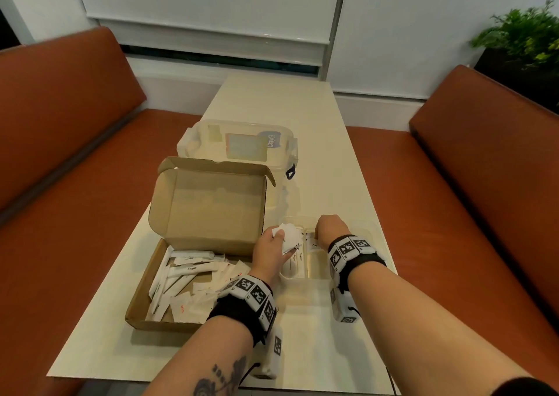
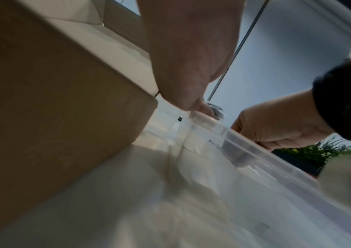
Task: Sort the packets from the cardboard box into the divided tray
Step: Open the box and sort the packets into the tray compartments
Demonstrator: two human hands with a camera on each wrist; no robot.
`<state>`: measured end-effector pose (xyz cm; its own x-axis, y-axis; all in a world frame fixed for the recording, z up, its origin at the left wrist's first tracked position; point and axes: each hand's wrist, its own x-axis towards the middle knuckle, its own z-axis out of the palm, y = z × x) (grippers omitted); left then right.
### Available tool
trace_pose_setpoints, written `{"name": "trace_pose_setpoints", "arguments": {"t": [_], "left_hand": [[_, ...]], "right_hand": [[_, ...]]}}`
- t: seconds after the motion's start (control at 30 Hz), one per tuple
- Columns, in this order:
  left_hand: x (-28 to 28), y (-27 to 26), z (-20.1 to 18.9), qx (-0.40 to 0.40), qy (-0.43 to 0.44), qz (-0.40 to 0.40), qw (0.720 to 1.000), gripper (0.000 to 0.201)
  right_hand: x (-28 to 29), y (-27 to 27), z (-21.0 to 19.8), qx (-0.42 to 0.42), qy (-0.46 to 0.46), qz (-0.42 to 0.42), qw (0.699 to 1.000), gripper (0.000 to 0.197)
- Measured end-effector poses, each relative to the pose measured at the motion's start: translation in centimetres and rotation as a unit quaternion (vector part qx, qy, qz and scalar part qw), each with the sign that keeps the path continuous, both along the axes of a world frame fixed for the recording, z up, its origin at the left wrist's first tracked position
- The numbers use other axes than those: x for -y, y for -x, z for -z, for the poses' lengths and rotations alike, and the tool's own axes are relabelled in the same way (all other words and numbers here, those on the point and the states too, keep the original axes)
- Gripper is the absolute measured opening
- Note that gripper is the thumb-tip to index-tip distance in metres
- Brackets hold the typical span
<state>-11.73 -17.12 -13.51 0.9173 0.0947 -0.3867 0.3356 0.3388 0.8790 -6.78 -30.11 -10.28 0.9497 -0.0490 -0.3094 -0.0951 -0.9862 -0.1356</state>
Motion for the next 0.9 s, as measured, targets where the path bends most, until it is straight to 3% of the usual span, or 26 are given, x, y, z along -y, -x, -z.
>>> {"name": "trace_pose_setpoints", "arguments": {"t": [0.57,0.67,0.8,0.9], "left_hand": [[0.0,0.0,-0.4,-0.004,-0.032,0.014,0.999,0.019],[0.0,0.0,-0.4,-0.004,-0.035,0.014,0.999,0.019],[0.1,0.1,-0.4,-0.003,-0.039,0.013,0.999,0.019],[0.3,0.1,-0.4,0.002,-0.033,0.014,0.999,0.022]], "right_hand": [[0.9,1.1,0.7,0.045,0.008,-0.031,0.998,0.019],[1.2,1.4,0.7,0.056,-0.013,-0.027,0.998,0.031],[1.0,1.6,0.1,0.078,-0.113,0.011,0.99,0.012],[0.2,2.2,-0.5,0.149,-0.25,0.052,0.955,0.005]]}}
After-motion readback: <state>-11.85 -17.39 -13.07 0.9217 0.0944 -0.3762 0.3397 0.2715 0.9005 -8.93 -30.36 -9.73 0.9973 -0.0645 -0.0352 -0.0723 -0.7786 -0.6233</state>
